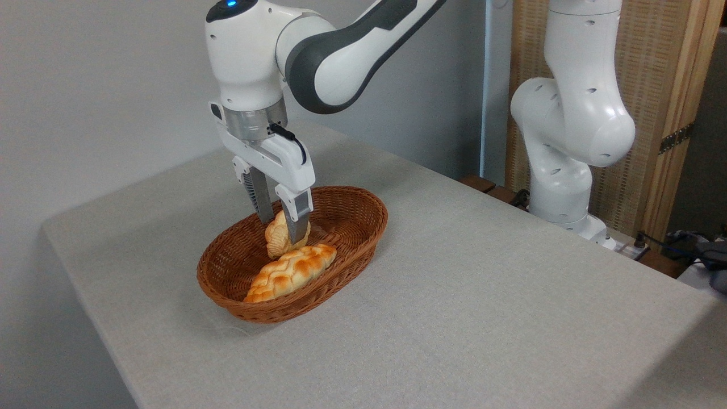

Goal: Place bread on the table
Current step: 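Close the gripper on the small round roll and lift it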

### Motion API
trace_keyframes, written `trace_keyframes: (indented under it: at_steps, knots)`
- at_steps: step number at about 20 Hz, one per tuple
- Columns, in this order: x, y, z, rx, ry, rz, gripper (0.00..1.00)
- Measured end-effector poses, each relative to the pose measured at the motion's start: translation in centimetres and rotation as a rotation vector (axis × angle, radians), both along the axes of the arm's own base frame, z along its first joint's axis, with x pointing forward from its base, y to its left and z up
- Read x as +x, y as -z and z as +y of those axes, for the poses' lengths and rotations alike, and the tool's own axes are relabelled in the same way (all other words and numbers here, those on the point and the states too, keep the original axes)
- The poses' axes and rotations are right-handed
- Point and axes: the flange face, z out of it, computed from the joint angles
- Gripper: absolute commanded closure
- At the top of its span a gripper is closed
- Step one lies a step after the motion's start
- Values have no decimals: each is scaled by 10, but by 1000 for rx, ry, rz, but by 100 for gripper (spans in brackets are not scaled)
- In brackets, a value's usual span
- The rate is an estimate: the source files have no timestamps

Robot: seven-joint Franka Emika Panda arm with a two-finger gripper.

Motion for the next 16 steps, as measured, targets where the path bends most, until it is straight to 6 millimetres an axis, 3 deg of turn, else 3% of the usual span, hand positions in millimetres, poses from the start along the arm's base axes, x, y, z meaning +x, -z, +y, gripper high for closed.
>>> trace_keyframes:
  at_steps: [5, 6, 16]
  knots:
    - [0, 0, 0, 0, 1, 1, 71]
    - [0, 0, 0, 0, 1, 1, 76]
    - [2, -6, 3, -4, -7, -12, 72]
